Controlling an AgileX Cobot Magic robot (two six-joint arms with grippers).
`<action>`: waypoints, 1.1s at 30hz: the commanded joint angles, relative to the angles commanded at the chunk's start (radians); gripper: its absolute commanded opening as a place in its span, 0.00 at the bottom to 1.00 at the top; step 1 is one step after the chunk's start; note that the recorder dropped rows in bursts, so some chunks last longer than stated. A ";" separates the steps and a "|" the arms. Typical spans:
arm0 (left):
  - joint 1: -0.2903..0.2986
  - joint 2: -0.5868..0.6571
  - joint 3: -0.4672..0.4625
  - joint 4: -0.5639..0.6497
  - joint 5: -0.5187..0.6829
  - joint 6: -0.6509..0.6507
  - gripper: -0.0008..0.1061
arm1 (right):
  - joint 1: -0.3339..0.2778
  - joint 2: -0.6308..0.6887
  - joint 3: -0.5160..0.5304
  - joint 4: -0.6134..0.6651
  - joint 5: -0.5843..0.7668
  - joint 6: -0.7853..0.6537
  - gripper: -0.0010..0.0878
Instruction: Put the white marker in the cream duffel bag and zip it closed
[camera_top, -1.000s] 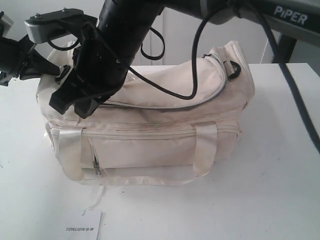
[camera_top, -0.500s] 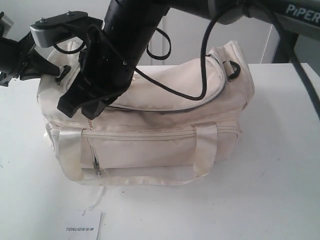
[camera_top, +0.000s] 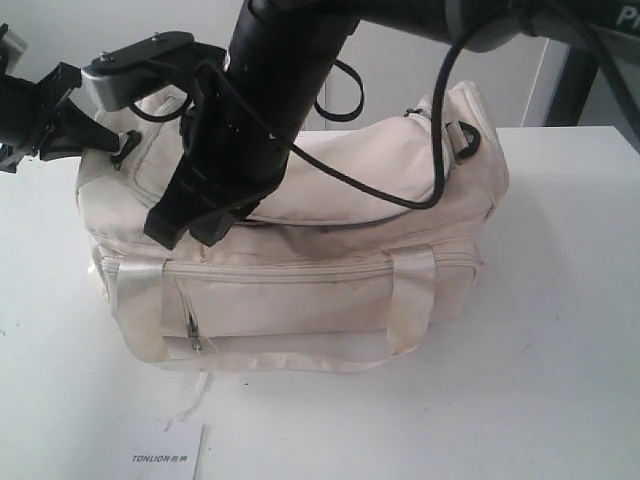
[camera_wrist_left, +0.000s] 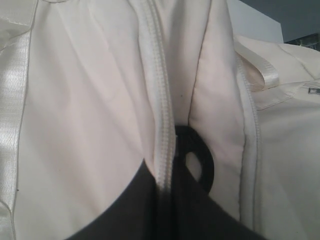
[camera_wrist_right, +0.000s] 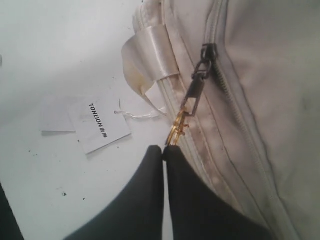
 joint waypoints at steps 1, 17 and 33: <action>0.000 0.000 0.000 0.000 0.000 0.000 0.01 | -0.005 -0.004 0.003 0.000 0.000 0.000 0.01; 0.000 -0.010 0.000 0.002 -0.004 0.042 0.01 | -0.046 -0.067 0.081 -0.049 0.000 -0.050 0.01; 0.083 -0.163 -0.004 0.142 0.021 0.079 0.66 | -0.052 -0.028 0.081 0.067 0.000 -0.106 0.01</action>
